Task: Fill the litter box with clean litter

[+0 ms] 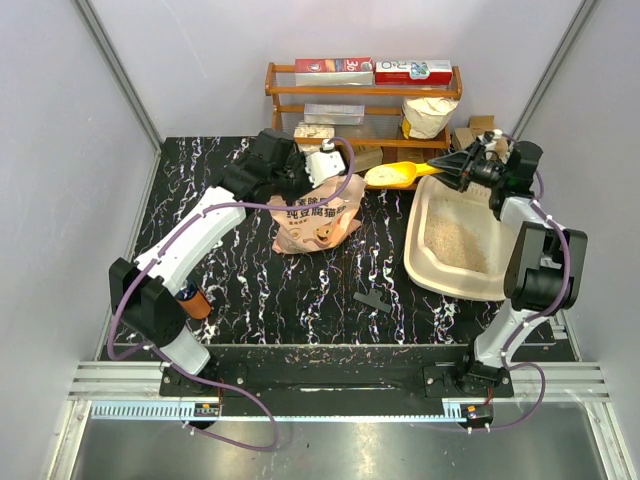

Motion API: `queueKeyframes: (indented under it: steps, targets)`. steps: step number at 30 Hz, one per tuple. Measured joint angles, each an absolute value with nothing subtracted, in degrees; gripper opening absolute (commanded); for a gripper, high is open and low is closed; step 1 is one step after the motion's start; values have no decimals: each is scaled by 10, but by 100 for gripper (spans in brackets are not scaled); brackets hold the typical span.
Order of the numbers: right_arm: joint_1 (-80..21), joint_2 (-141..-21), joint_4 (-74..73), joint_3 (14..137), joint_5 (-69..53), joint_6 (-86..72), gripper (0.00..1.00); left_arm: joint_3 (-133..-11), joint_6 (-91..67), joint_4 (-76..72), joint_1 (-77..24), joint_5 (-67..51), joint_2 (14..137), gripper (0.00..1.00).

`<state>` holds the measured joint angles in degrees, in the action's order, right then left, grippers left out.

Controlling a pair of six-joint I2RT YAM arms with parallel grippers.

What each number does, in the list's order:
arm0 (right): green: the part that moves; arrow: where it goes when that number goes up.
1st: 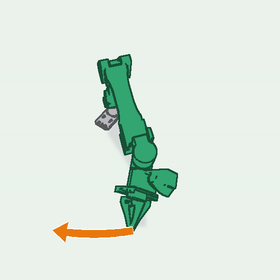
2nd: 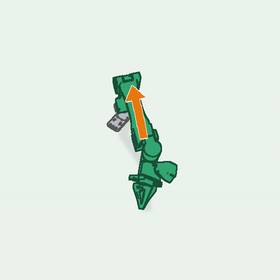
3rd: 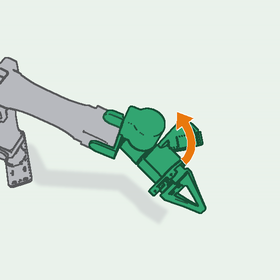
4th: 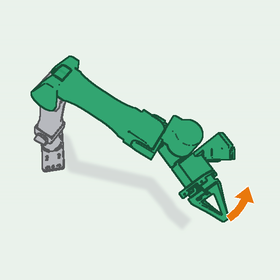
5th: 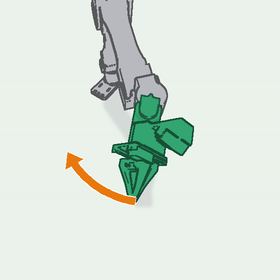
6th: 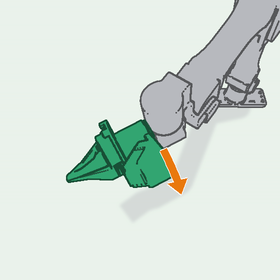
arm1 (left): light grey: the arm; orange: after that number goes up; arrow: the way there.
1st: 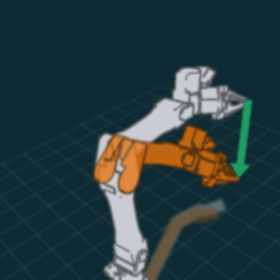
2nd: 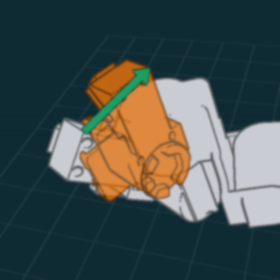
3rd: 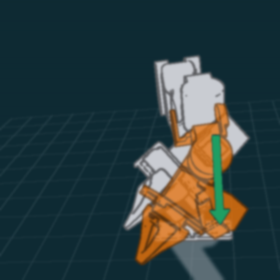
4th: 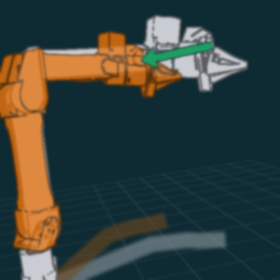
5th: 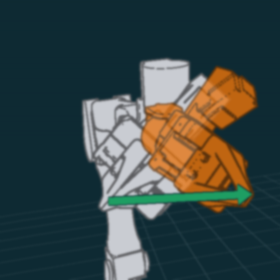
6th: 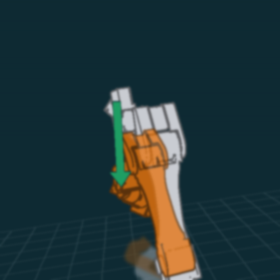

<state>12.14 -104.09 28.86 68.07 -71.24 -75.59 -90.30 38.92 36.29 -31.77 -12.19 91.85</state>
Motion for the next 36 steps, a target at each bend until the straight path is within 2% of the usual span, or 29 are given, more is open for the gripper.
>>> queueKeyframes:
  steps: [23,36]
  targets:
    - [302,-941,263,576,-710,-743,0,-910,384,355,-315,-136,932,0]
    - [400,-840,120,524,-648,-630,0,-900,379,342,-315,-149,931,0]
